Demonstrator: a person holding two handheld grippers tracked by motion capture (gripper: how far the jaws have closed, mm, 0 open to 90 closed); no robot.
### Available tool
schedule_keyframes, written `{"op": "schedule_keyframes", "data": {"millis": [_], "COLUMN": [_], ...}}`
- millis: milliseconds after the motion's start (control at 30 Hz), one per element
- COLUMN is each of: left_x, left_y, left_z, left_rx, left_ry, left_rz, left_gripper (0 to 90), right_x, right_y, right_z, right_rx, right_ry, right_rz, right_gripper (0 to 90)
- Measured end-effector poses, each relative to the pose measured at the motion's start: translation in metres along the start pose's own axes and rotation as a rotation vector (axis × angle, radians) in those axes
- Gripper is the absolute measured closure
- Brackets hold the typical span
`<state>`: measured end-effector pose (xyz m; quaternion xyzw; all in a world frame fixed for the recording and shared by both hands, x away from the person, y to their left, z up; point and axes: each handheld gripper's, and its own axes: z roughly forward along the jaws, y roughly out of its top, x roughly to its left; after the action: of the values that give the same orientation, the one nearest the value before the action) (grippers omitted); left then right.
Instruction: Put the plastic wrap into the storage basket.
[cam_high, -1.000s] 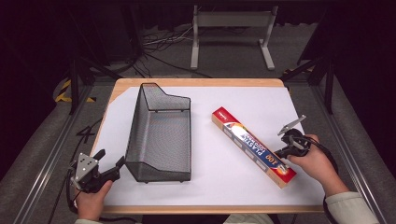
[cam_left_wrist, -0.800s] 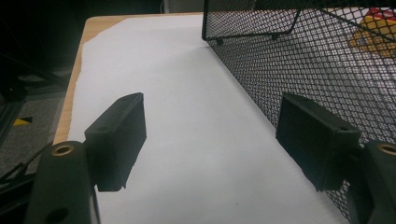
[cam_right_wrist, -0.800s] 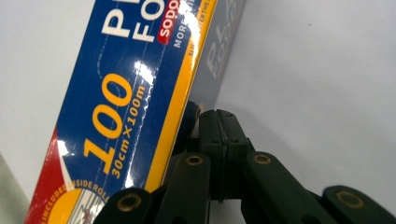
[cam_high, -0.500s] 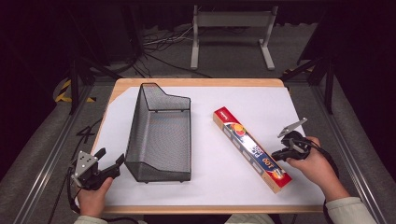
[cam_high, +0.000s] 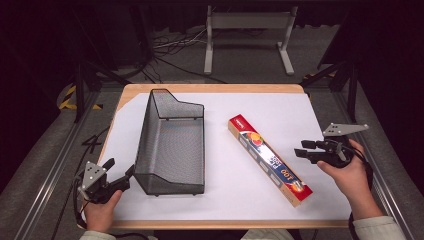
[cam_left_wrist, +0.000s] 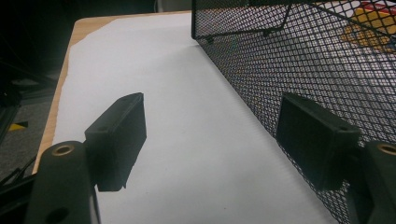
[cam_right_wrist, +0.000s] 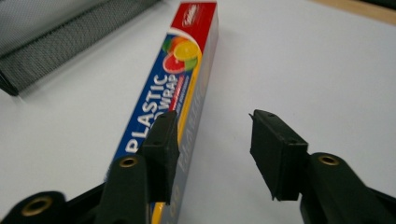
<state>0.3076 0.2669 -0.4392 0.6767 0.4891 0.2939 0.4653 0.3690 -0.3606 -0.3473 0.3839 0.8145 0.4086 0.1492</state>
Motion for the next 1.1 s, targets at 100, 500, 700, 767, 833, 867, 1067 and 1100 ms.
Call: {"op": "schedule_keyframes", "data": {"millis": [100,500,700,767,833,867,1067,1100], "left_x": [0.000,-0.001,-0.001,-0.001,-0.001,-0.001,-0.002,-0.002], "left_y": [0.000,0.000,-0.001,-0.001,-0.001,0.000,0.000,0.000], "left_z": [0.000,-0.001,-0.001,-0.001,-0.001,-0.001,0.000,-0.001], "left_rx": [0.001,0.000,0.000,0.000,0.000,0.000,0.000,0.001], "left_ry": [0.001,0.002,0.003,0.003,0.003,0.002,0.002,0.002], "left_rz": [0.001,0.005,0.008,0.009,0.009,0.009,0.020,0.021], "left_gripper": [25.3,25.3,25.3,25.3,25.3,25.3,25.3,25.3], "right_x": [0.004,0.024,0.038,0.043,0.048,0.050,0.058,0.059], "right_y": [0.004,0.027,0.042,0.047,0.052,0.053,0.061,0.062], "right_z": [-0.002,0.008,0.019,0.023,0.029,0.030,0.047,0.051], "right_rx": [-0.041,-0.115,-0.123,-0.122,-0.114,-0.111,-0.074,-0.063], "right_ry": [-0.008,-0.003,0.029,0.027,0.027,0.029,0.017,0.015], "right_rz": [0.015,0.077,0.064,0.044,0.036,0.034,0.017,0.017], "right_gripper": [42.4,32.4,32.7,32.3,31.3,31.3,28.8,27.1]}}
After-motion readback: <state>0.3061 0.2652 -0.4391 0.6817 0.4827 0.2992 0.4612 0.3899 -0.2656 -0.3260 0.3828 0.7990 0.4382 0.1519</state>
